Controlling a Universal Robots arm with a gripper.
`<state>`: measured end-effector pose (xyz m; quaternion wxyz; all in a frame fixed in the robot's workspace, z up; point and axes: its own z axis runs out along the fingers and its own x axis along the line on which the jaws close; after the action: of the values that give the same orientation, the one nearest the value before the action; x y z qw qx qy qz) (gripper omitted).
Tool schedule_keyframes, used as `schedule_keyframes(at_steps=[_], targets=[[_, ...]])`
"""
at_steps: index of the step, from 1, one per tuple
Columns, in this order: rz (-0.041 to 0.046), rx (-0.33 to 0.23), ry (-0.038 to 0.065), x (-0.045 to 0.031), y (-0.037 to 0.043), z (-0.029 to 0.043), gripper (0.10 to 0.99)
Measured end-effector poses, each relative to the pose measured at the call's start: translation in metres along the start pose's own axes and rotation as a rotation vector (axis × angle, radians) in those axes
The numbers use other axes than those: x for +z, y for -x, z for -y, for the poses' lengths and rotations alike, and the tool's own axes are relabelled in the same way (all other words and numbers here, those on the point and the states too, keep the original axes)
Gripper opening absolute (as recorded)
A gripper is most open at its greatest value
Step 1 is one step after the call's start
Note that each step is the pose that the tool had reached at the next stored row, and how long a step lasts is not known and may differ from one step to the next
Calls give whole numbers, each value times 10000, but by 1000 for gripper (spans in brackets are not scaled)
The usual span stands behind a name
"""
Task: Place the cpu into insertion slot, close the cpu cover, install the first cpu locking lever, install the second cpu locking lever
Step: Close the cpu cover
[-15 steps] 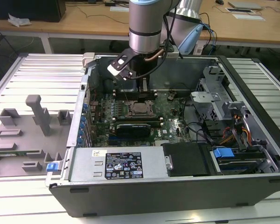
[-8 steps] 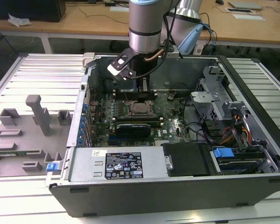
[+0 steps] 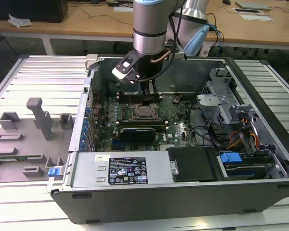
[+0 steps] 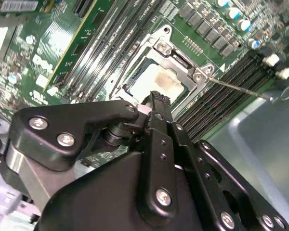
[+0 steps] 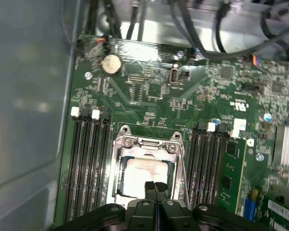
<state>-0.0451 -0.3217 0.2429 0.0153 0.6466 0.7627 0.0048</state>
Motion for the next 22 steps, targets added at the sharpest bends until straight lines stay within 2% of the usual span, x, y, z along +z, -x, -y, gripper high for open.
schedule_keyframes(at_steps=[2, 22], targets=[[8, -677, 6, 0, 0, 0, 106], [-39, -4992, 75, 0, 0, 0, 106]])
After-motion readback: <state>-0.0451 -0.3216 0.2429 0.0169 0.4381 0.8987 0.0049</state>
